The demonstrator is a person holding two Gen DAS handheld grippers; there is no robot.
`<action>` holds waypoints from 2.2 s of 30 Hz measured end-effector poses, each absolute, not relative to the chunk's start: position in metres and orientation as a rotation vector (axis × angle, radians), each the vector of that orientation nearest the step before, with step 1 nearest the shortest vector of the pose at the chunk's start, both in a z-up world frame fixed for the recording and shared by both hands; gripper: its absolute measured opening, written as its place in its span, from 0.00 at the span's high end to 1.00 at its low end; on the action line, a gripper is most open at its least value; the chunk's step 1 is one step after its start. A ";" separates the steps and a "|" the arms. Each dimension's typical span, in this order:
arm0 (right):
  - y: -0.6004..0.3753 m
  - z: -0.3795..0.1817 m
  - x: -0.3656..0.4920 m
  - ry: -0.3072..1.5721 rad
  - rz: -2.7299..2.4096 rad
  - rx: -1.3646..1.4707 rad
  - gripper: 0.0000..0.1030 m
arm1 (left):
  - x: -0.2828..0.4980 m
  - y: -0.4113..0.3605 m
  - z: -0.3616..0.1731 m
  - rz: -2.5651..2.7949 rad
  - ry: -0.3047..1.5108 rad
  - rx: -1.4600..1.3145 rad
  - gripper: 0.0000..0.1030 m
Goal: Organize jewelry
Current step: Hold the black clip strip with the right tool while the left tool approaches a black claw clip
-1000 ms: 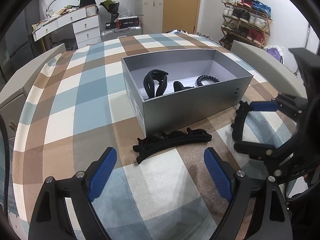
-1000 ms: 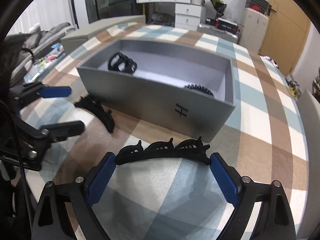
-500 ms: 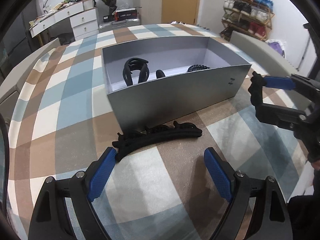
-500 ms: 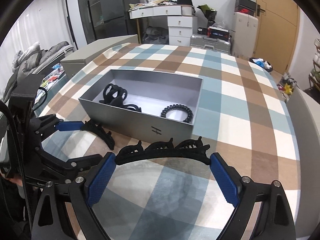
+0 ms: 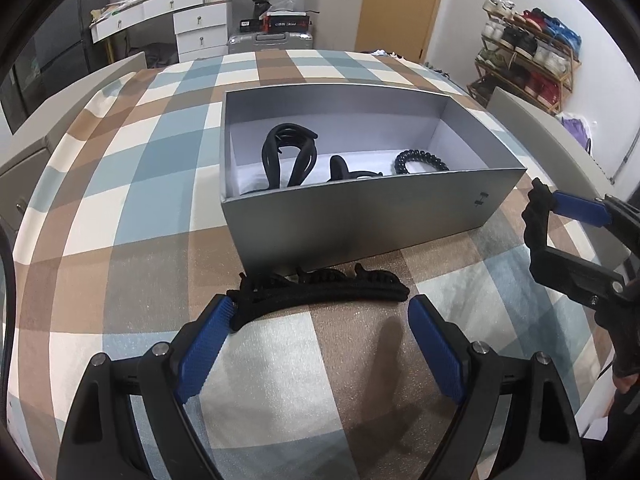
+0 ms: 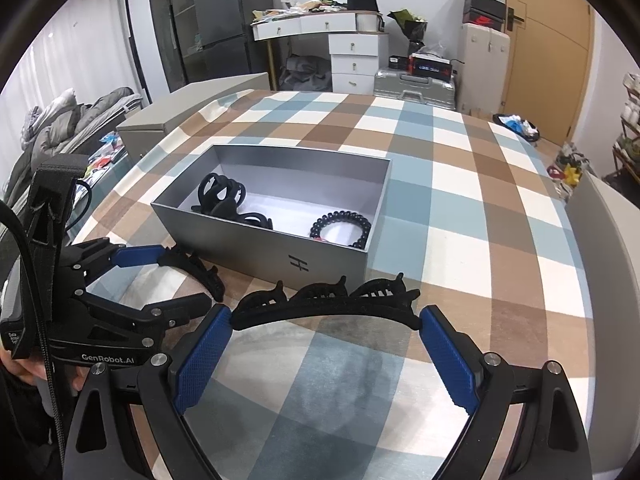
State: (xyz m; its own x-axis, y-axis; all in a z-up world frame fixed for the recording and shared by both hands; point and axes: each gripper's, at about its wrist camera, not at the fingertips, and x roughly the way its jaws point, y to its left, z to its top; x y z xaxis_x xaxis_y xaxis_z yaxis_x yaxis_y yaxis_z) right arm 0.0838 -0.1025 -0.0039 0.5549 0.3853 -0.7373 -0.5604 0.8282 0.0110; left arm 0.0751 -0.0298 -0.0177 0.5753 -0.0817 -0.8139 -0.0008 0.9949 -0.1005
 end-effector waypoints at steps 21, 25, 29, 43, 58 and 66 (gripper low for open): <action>-0.107 0.000 0.086 0.808 0.565 -0.217 0.08 | 0.071 -0.016 -0.021 0.034 0.958 -0.031 0.16; -0.108 0.000 0.085 0.806 0.565 -0.221 0.08 | 0.069 -0.026 -0.021 0.015 0.969 -0.016 0.16; -0.110 0.002 0.085 0.801 0.565 -0.216 0.08 | 0.067 -0.036 -0.018 0.008 0.968 -0.039 0.16; -0.111 0.004 0.085 0.798 0.555 -0.212 0.08 | 0.077 -0.032 -0.020 0.065 0.954 -0.058 0.16; -0.109 0.003 0.085 0.803 0.562 -0.219 0.08 | 0.071 -0.012 -0.011 -0.141 0.879 -0.075 0.17; -0.110 0.003 0.086 0.803 0.558 -0.221 0.08 | 0.055 -0.027 -0.005 -0.366 0.910 -0.075 0.17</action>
